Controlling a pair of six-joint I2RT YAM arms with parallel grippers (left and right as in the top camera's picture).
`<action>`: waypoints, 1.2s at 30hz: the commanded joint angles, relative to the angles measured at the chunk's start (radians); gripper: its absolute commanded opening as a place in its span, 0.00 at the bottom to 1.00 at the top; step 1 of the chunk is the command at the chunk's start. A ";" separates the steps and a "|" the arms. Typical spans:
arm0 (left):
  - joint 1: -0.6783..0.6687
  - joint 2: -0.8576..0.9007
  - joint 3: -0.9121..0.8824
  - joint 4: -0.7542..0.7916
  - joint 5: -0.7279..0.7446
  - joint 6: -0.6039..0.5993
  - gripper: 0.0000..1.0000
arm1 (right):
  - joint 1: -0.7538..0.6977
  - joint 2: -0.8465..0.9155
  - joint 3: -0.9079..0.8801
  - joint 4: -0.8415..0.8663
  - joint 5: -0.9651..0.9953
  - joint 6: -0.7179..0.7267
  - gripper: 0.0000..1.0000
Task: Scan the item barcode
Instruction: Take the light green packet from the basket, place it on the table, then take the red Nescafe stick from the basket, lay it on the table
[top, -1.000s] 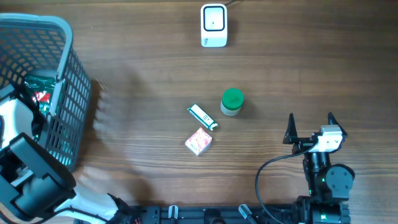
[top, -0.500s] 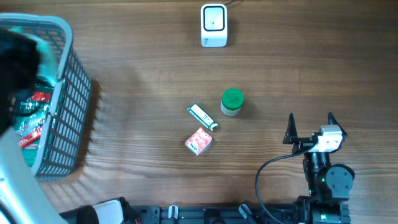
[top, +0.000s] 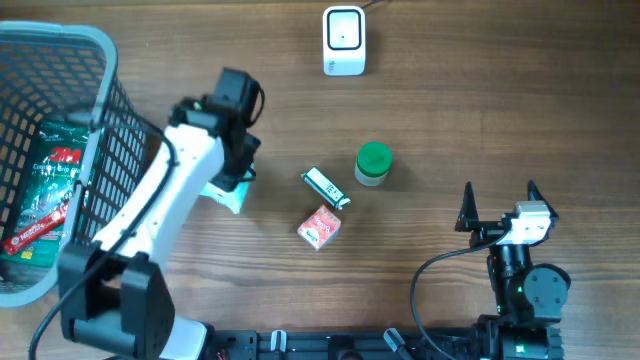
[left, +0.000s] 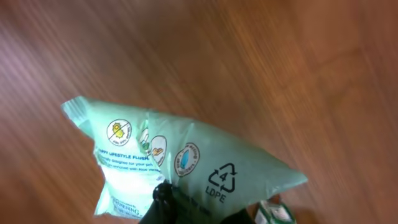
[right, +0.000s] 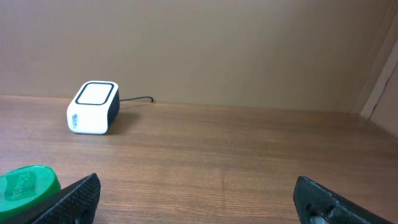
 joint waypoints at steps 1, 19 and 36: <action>-0.006 -0.011 -0.159 0.090 0.065 -0.031 0.04 | 0.000 -0.006 -0.001 0.003 0.006 0.013 1.00; 0.126 -0.029 0.984 -0.393 -0.377 0.343 1.00 | 0.000 -0.006 -0.001 0.003 0.006 0.013 1.00; 0.978 0.124 0.202 -0.077 -0.100 0.078 1.00 | 0.000 -0.006 -0.001 0.003 0.006 0.012 1.00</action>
